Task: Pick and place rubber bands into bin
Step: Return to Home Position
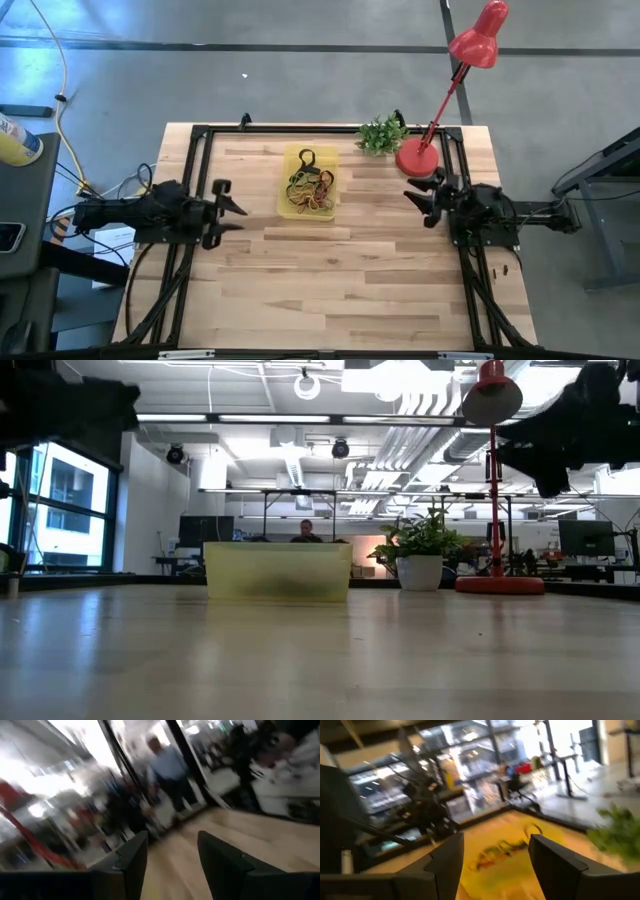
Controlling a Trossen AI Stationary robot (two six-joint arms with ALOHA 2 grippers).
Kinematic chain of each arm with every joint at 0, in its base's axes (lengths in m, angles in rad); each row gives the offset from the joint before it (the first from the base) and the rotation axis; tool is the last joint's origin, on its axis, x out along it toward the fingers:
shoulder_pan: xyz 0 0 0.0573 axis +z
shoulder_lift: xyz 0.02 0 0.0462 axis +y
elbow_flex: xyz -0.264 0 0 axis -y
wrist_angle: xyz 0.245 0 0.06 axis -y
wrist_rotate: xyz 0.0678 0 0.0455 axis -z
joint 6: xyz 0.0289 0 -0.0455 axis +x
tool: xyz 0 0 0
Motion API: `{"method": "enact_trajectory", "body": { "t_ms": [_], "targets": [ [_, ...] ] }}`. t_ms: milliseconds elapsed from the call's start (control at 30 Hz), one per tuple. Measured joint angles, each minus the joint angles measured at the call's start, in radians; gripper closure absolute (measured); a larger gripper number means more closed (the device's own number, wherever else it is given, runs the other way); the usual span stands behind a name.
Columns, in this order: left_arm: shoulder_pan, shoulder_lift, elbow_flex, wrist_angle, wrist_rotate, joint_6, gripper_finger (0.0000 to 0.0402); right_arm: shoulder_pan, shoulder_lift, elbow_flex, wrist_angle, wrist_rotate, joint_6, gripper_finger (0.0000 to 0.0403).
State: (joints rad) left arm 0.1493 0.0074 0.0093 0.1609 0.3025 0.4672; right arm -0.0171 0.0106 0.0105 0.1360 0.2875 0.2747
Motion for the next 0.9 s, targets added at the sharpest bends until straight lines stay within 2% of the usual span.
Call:
{"method": "enact_trajectory", "body": {
  "t_ms": [100,233,400,900],
  "targets": [
    [0.0,0.0,0.0,-0.107,0.001,-0.034,0.024,-0.001,0.0,0.001,-0.067,0.02,0.04,0.0192],
    [0.001,0.0,0.0,-0.105,-0.017,0.043,0.024,0.0,0.003,0.002,-0.081,-0.043,0.066,0.019],
    [0.001,0.02,0.0,-0.117,-0.095,0.06,0.024,0.0,0.003,0.002,-0.094,-0.108,0.084,0.0191],
    [0.001,0.037,0.0,-0.118,-0.118,0.06,0.024,0.0,0.003,0.002,-0.094,-0.107,0.084,0.0191]
  ]
}}
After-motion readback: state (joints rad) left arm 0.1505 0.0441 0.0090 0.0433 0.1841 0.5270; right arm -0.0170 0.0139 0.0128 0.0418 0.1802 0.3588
